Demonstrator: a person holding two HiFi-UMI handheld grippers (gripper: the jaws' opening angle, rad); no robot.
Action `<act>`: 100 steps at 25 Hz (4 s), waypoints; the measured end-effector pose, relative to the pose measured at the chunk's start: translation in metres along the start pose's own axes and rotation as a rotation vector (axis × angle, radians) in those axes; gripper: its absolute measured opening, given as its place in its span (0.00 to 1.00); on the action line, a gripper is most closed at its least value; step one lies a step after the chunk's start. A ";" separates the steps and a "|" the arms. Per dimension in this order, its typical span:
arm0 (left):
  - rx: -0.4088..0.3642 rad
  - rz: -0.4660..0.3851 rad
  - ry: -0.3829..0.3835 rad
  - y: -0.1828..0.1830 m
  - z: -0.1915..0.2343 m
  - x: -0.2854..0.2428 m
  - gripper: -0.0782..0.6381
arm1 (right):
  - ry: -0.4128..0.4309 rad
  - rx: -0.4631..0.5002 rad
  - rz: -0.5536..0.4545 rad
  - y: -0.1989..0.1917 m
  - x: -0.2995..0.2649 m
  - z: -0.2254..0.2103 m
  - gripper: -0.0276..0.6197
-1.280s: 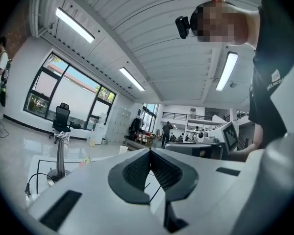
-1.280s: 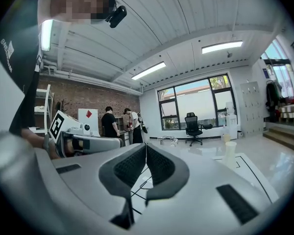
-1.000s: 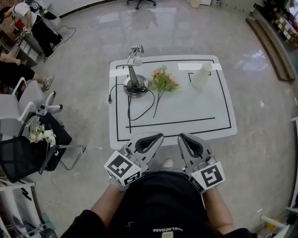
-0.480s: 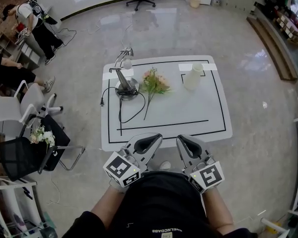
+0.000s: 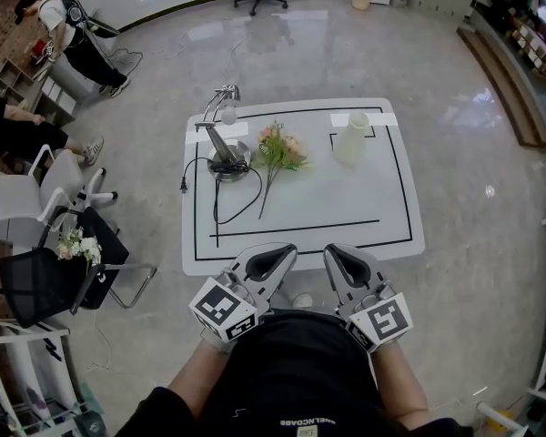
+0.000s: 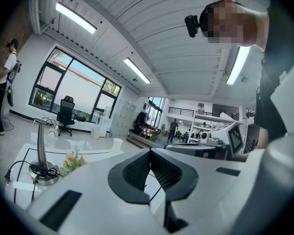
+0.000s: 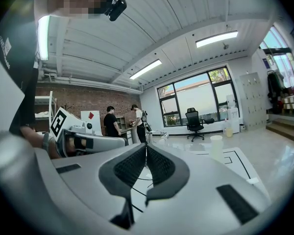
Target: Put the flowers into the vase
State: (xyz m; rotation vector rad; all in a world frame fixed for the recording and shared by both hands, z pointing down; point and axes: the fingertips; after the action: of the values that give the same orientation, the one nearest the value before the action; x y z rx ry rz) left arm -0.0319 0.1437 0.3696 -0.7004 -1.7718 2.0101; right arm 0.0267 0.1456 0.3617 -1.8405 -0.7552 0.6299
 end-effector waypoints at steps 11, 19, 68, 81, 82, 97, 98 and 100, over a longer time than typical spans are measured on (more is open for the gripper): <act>0.022 0.010 -0.006 -0.001 0.034 -0.006 0.12 | -0.026 -0.020 0.051 -0.001 -0.030 -0.007 0.06; 0.039 0.014 -0.023 -0.001 0.068 -0.009 0.12 | -0.047 -0.024 0.050 0.004 -0.065 -0.012 0.06; 0.152 0.092 -0.057 -0.053 0.216 -0.020 0.14 | -0.146 -0.007 0.258 -0.036 -0.180 -0.036 0.06; 0.145 0.257 0.028 -0.085 0.260 -0.096 0.28 | -0.200 -0.058 0.275 -0.033 -0.156 -0.084 0.06; 0.146 0.277 0.034 -0.088 0.263 -0.102 0.30 | -0.204 -0.064 0.279 -0.034 -0.154 -0.087 0.06; 0.172 0.498 0.107 -0.141 0.313 -0.182 0.51 | -0.191 -0.127 0.290 -0.040 -0.141 -0.138 0.06; 0.169 0.510 0.109 -0.143 0.316 -0.186 0.52 | -0.192 -0.132 0.295 -0.041 -0.142 -0.141 0.06; 0.167 0.543 0.113 -0.150 0.321 -0.193 0.55 | -0.191 -0.136 0.299 -0.043 -0.143 -0.146 0.06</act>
State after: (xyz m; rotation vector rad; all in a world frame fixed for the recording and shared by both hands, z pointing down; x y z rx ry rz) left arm -0.0716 -0.2054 0.5692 -1.3187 -1.4292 2.3597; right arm 0.0261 -0.0351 0.4661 -2.0593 -0.6638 0.9789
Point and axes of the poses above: the fingertips, and each gripper's own axes: x backward along the fingers, z to its left, y out of its top, and after that the axes turned 12 degrees about -x, right-handed
